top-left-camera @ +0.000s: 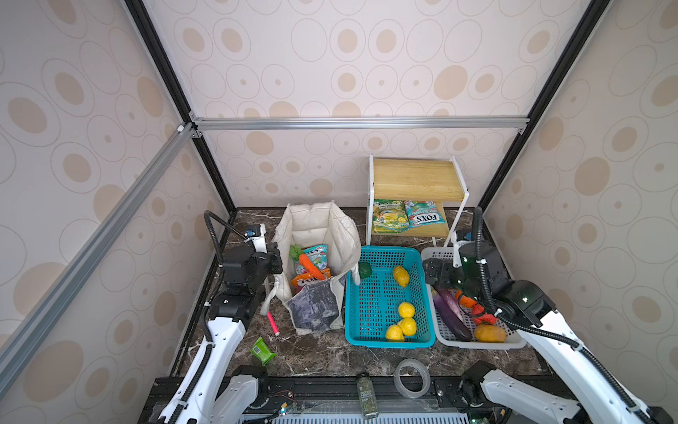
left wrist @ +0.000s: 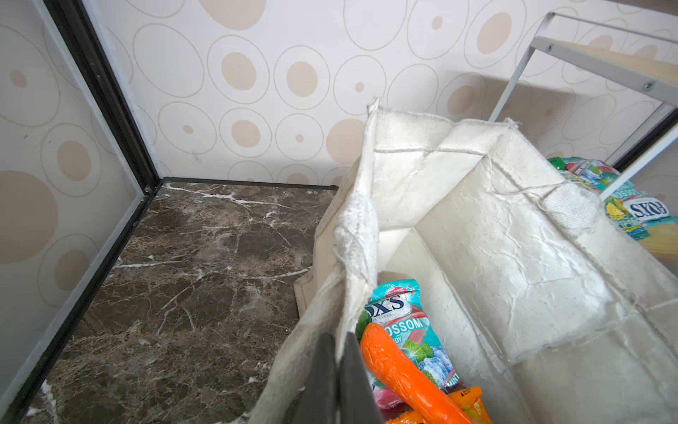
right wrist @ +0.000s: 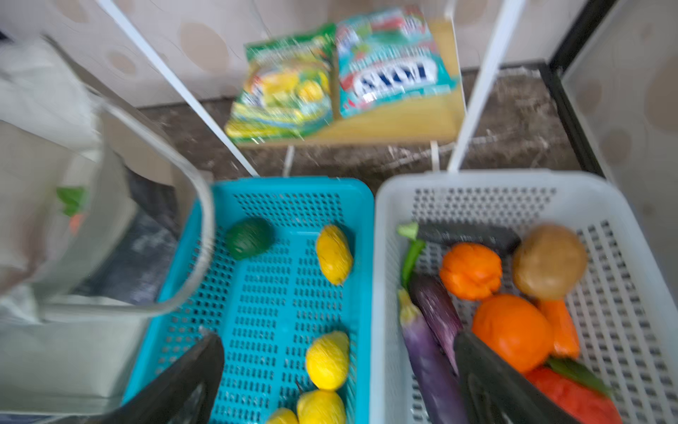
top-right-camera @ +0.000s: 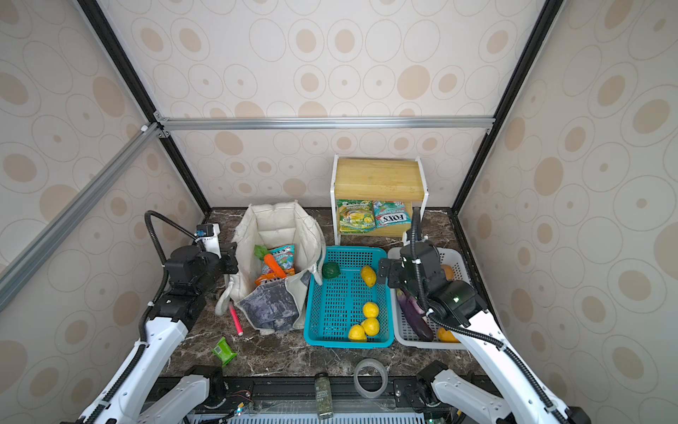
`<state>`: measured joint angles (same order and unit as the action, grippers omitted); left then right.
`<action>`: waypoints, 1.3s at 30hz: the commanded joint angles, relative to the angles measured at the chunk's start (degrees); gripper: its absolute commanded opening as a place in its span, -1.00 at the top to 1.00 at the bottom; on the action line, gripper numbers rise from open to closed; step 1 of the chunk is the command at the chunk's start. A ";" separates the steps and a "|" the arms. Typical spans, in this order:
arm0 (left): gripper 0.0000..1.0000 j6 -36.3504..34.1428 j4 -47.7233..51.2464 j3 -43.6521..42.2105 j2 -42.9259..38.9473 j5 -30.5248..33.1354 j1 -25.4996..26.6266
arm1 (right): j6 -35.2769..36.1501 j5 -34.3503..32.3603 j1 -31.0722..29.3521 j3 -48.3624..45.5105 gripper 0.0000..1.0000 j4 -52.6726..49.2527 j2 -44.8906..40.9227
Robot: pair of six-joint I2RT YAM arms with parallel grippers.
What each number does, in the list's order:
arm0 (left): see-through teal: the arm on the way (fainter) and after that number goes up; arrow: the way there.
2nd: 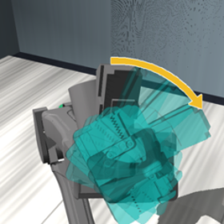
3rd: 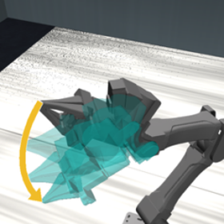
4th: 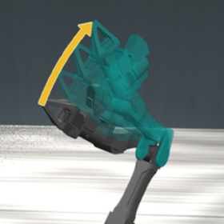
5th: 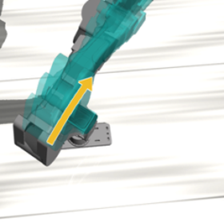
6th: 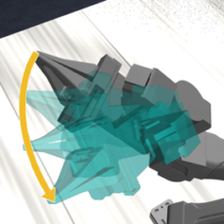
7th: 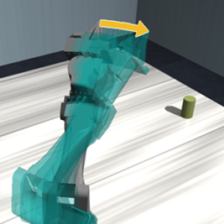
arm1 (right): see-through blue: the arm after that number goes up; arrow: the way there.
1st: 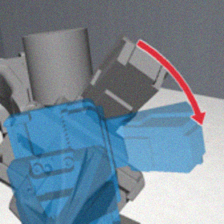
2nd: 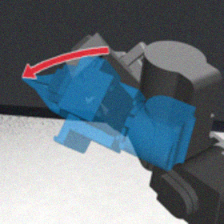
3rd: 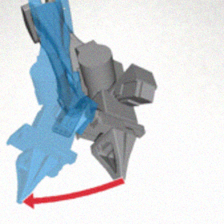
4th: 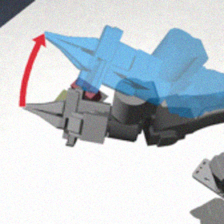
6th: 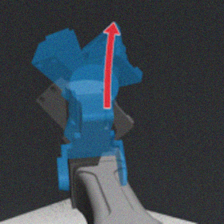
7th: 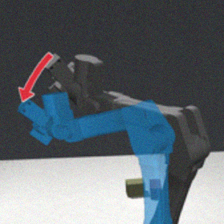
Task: Place the food into the grocery bag and tie it
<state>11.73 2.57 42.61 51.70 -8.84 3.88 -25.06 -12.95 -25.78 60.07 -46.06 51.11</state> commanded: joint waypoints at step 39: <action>1.00 -1.01 -0.90 0.97 -0.10 0.00 -0.36 | 1.02 18.95 21.91 -17.45 -0.24 7.52 10.90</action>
<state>11.70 2.59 42.61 52.12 -8.69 3.86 -24.16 7.70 -4.67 44.18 -38.26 65.10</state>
